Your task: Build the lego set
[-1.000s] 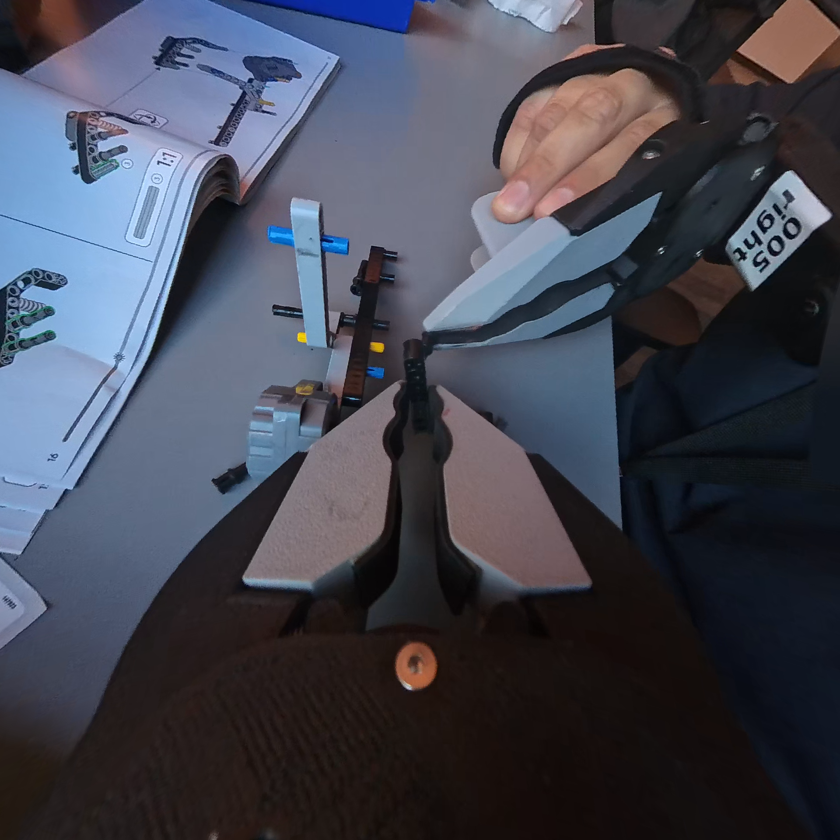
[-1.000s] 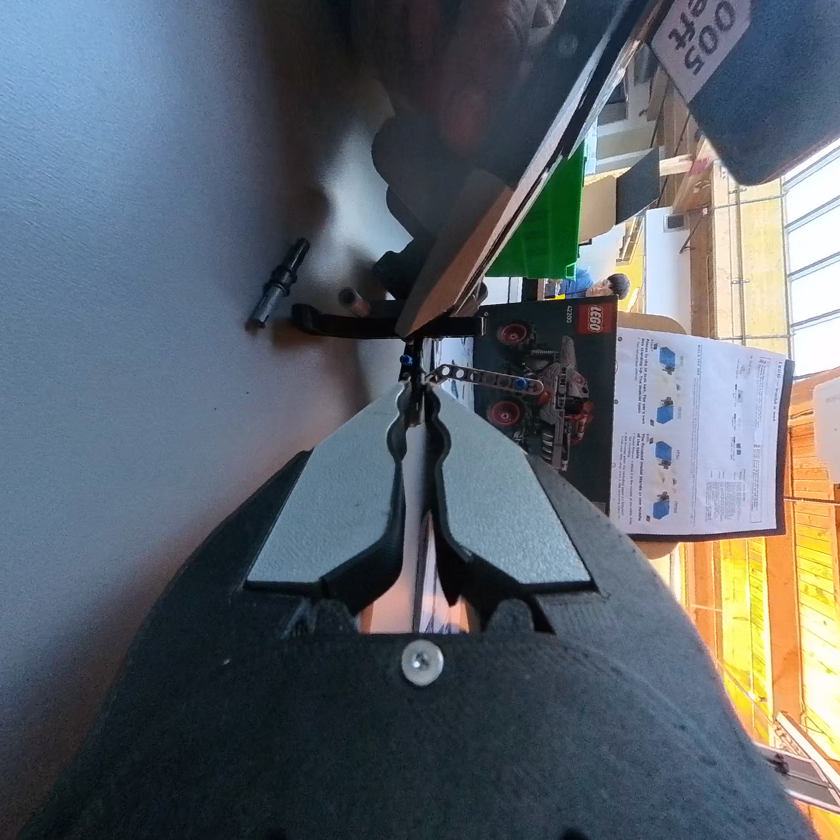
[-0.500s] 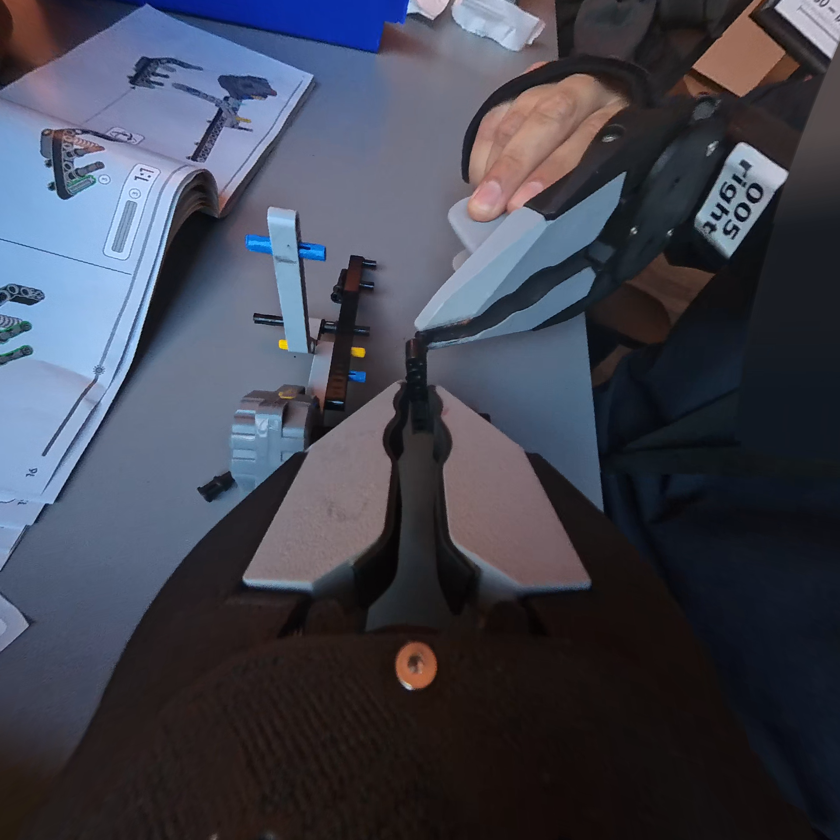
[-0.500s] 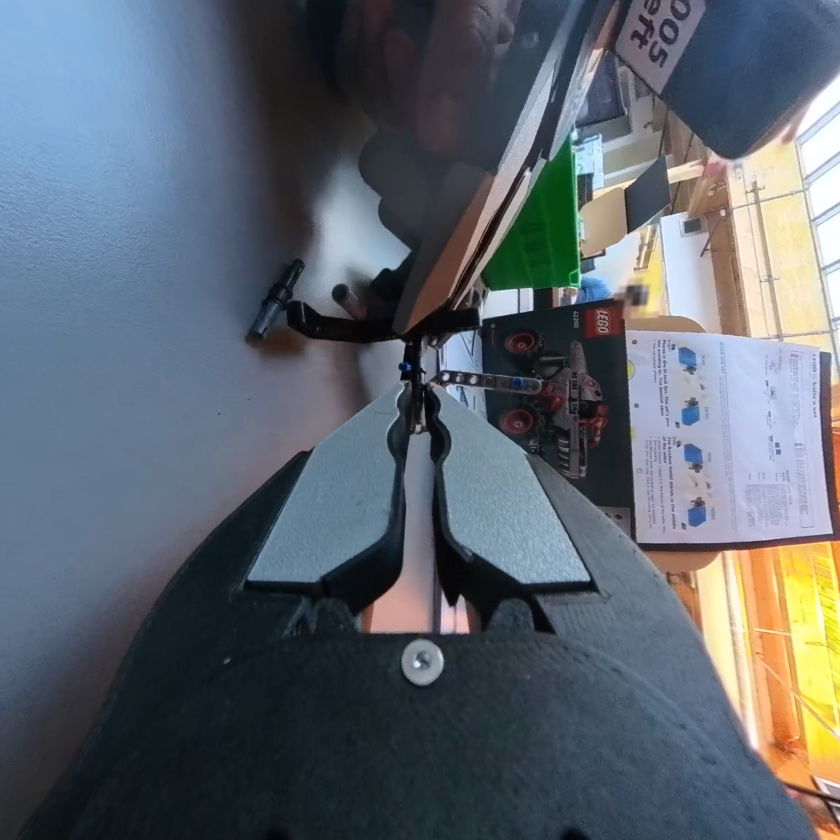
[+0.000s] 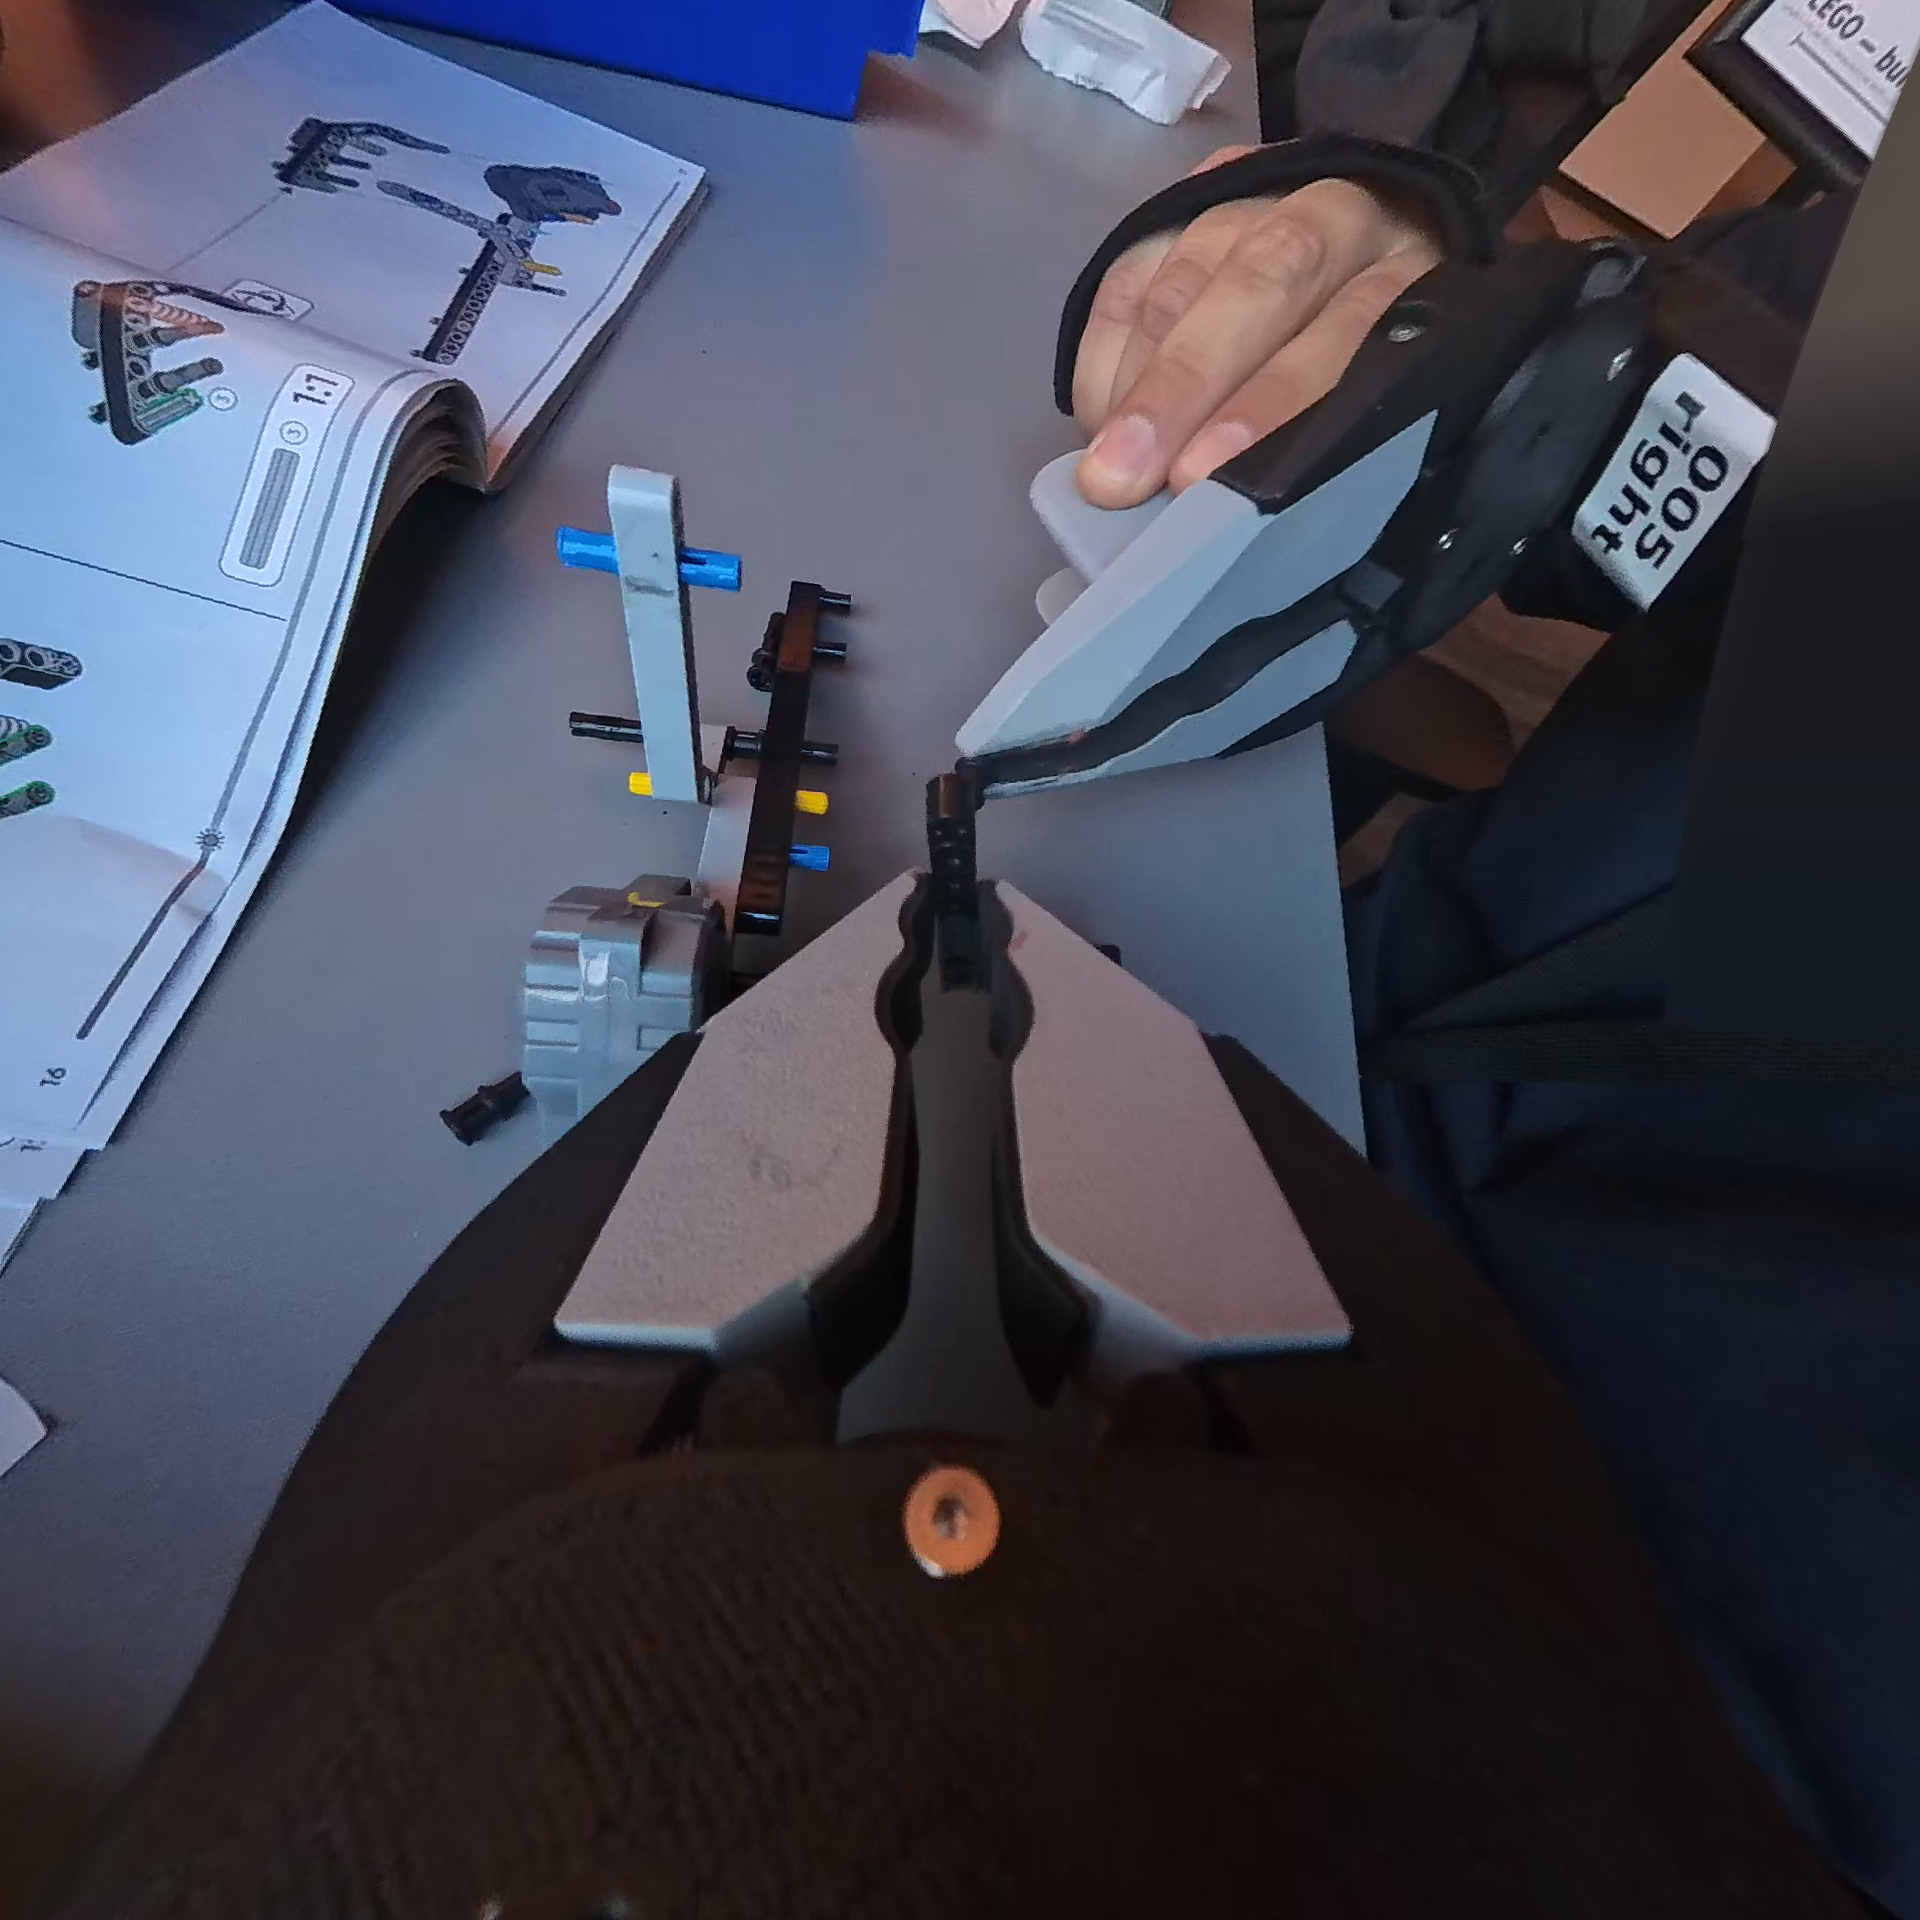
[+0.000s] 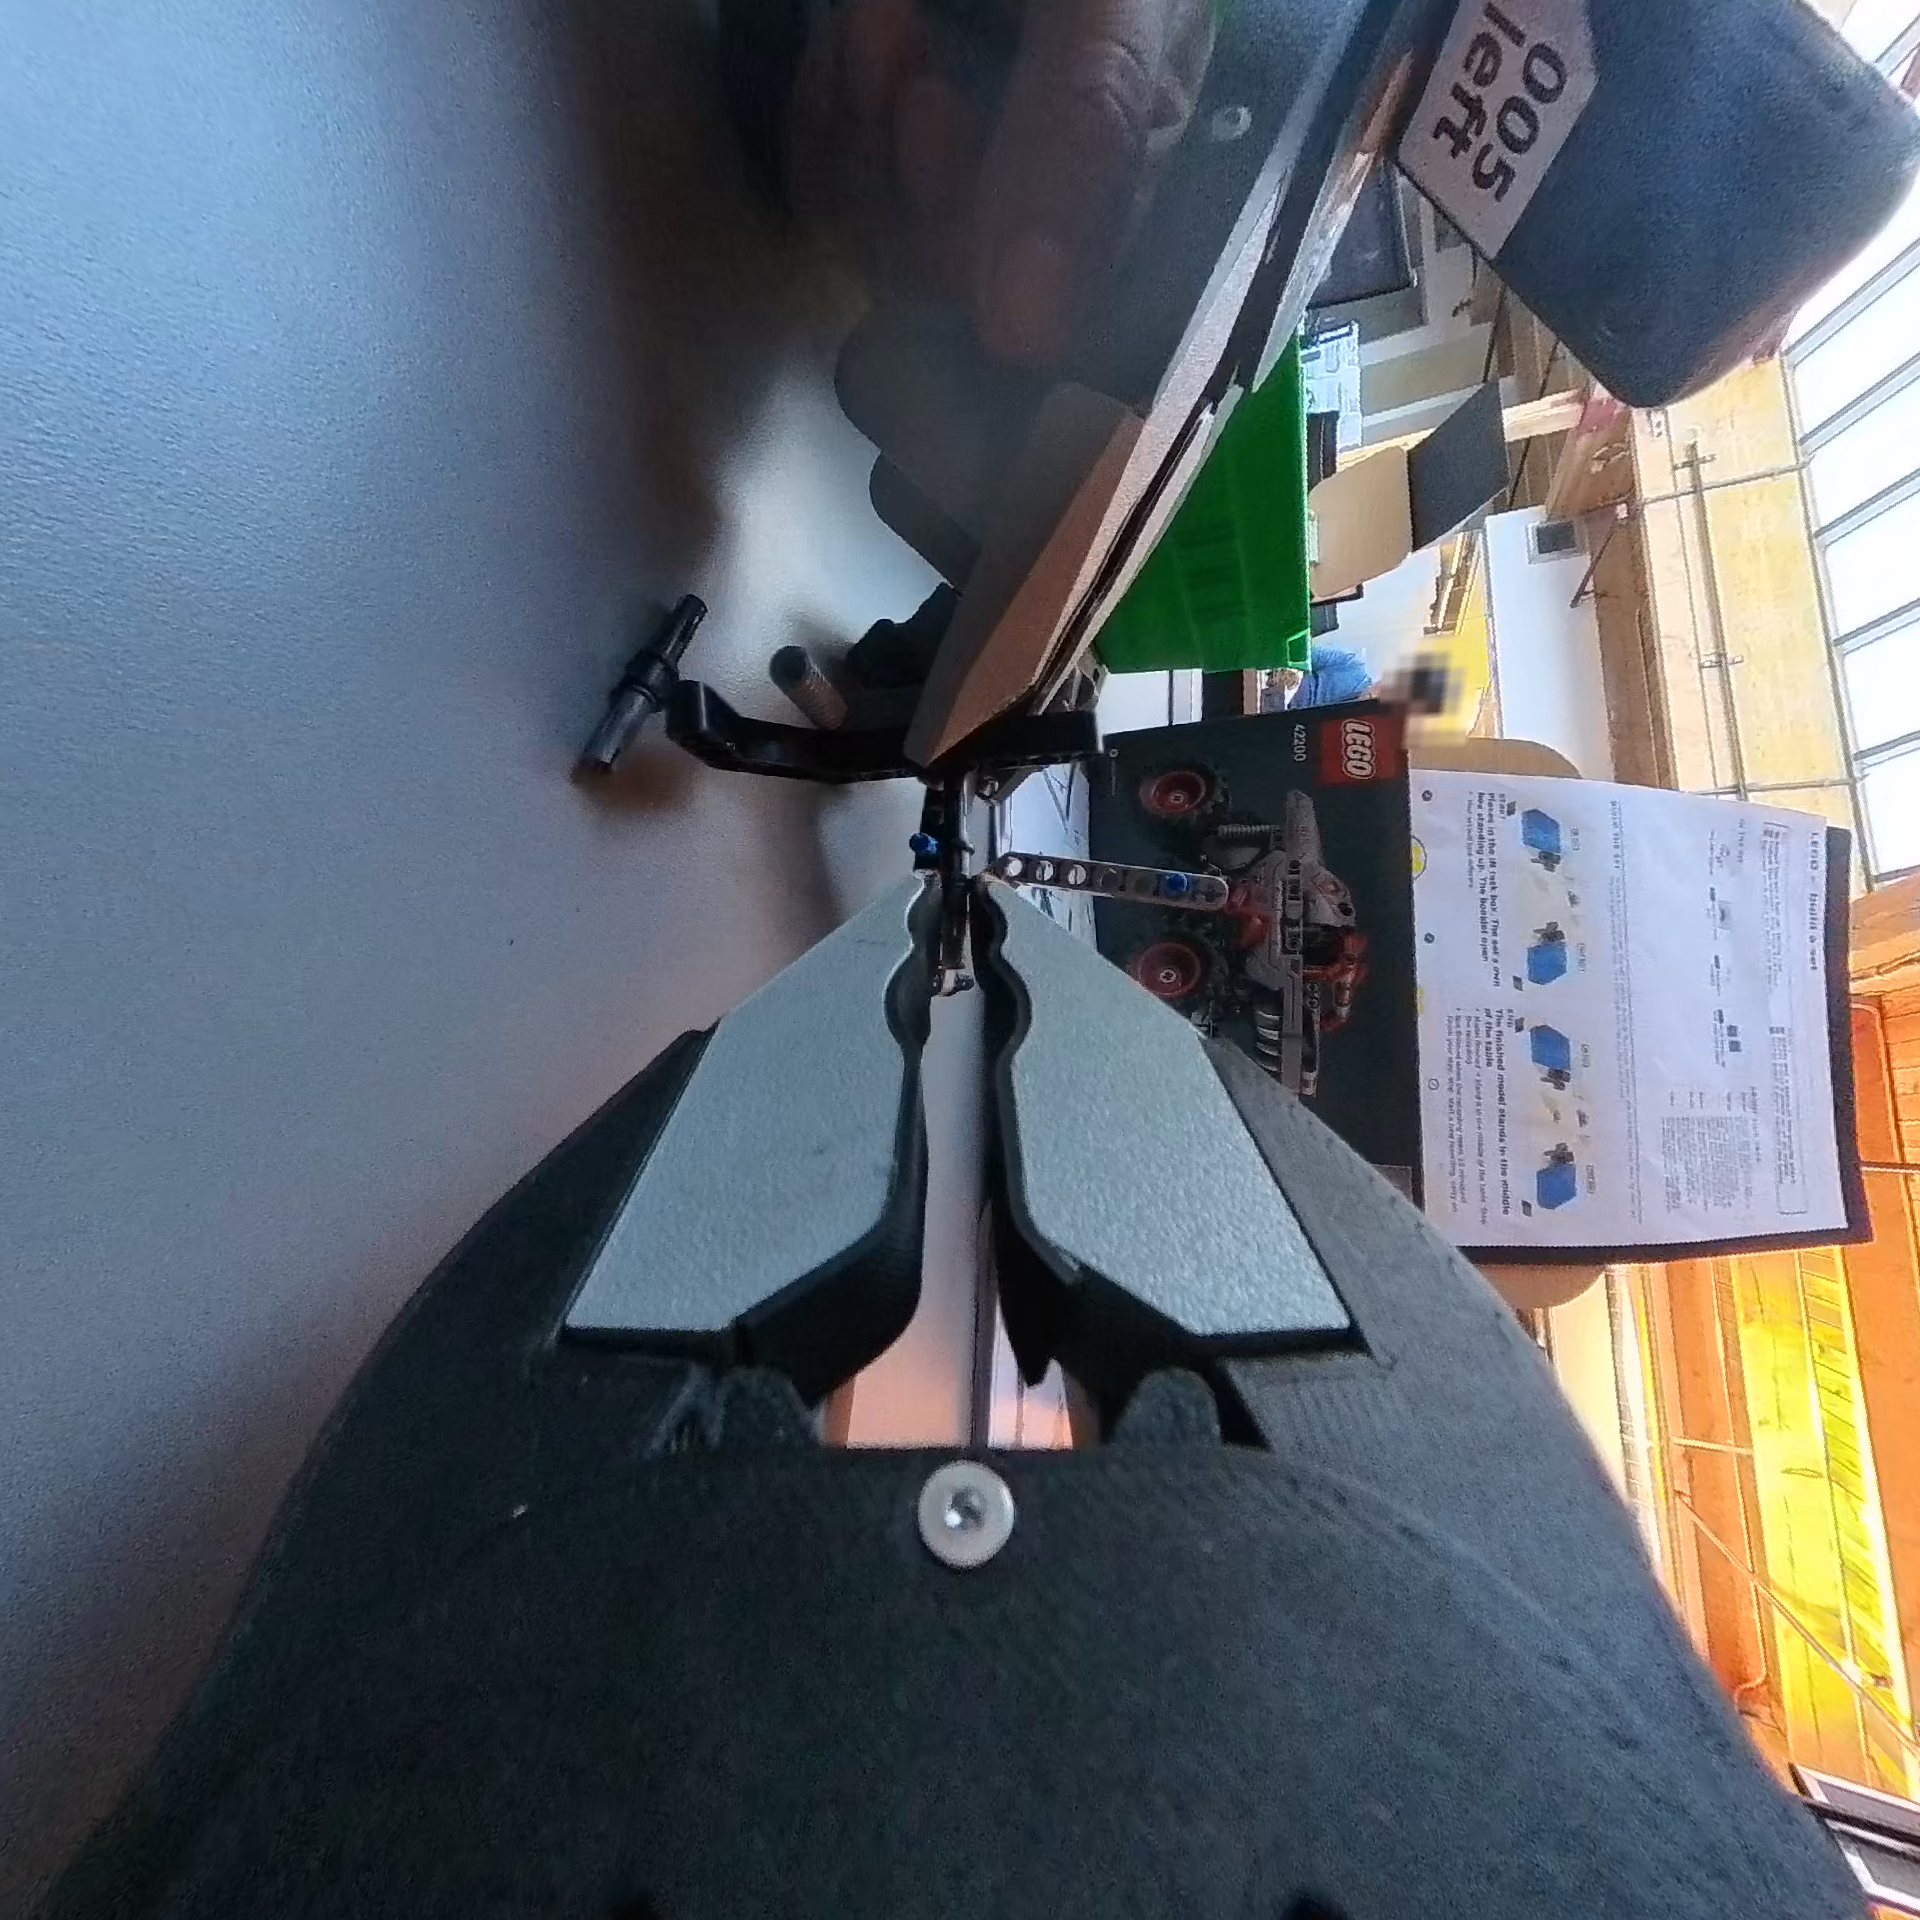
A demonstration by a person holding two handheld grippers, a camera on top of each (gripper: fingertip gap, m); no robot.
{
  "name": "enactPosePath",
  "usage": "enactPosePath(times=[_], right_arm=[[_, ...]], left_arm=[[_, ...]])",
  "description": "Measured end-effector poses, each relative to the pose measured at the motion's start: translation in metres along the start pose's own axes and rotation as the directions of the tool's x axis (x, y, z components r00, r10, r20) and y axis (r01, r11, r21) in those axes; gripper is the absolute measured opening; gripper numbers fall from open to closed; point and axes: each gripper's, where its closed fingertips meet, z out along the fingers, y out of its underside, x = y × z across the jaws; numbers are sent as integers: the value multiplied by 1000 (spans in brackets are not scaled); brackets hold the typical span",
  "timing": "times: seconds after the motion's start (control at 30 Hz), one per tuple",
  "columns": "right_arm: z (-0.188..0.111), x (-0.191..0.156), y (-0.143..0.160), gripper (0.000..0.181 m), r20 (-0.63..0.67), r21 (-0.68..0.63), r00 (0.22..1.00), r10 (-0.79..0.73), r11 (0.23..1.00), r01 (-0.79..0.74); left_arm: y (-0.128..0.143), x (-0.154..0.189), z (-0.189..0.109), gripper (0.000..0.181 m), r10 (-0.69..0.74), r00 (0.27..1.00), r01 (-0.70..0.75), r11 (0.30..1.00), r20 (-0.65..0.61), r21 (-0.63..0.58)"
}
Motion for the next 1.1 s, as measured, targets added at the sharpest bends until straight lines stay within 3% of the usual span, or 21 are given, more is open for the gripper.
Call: enactPosePath(times=[0.37,0.5,0.57,0.67,0.8,1.1], right_arm=[[-3,1,-4,1,7,39,1000,30,999,-30],[-3,0,-1,1,81,62,985,154,985,-159],[-3,-2,2,1,176,76,942,285,950,-302],[-4,-13,7,2,371,46,808,457,860,-508],[1,-34,26,1,494,-94,675,548,805,-585],[1,-37,24,2,505,-98,680,532,818,-567]], left_arm=[[0,0,0,4,-3,1000,3,1000,-2,0],[-1,4,-1,4,18,1000,-18,1000,-23,12],[-2,10,-2,4,62,998,-61,998,-30,21],[0,9,-1,5,82,997,-82,997,-2,6],[3,1,1,5,105,993,-104,994,57,-23],[4,-1,-1,5,118,990,-116,993,78,-27]])
